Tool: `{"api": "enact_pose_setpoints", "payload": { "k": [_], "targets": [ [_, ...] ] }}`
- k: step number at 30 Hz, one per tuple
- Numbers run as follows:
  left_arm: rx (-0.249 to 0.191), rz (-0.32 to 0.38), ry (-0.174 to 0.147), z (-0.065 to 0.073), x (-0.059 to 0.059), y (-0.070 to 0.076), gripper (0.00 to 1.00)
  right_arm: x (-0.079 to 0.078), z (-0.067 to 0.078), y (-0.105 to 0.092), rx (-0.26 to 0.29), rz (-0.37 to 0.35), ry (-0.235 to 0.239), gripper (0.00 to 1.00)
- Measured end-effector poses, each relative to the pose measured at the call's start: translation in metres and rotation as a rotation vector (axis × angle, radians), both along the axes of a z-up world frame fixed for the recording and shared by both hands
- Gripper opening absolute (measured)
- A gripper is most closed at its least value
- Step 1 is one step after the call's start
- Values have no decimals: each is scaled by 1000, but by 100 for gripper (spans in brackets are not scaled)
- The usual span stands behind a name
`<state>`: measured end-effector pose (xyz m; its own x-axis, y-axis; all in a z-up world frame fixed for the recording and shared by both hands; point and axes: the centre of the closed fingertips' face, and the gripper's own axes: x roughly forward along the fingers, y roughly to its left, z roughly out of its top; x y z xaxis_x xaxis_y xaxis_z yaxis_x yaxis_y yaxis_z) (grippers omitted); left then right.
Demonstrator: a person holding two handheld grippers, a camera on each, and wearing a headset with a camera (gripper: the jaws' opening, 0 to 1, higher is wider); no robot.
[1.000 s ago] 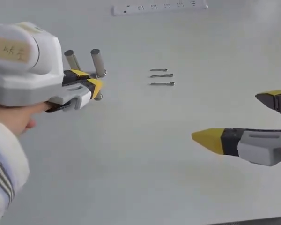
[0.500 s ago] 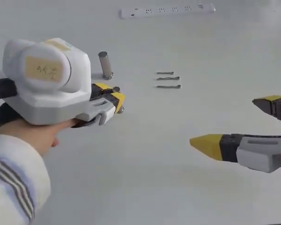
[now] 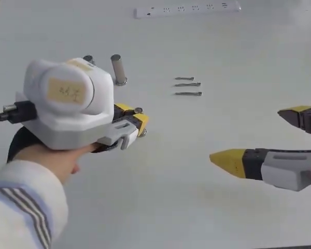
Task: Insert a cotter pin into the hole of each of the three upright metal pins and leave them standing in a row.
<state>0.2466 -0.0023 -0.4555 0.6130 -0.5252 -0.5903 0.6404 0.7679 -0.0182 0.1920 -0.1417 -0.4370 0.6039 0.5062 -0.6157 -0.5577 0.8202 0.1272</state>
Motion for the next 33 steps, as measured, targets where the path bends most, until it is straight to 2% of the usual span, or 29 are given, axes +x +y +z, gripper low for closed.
{"api": "enact_pose_setpoints", "payload": {
  "k": [6,14,19,25,28,31,33],
  "targets": [
    [-14,5,-3,0,0,-3,5,0,-1,1,-1,3,0,90],
    [-10,3,-17,0,-1,-5,5,0,-3,3,0,5,6,89],
    [-17,7,-13,0,-2,-6,5,-1,-5,4,3,9,14,89],
    [-2,-10,-24,0,-3,-7,6,-2,-5,6,11,19,16,89],
    [5,-9,-16,-3,-3,-6,16,-2,-5,7,13,25,15,89],
    [-12,-48,-26,0,-6,-8,25,-1,-5,6,9,20,13,90],
    [3,-77,-34,0,-8,-7,30,-1,-5,4,12,10,10,90]
  ]
}}
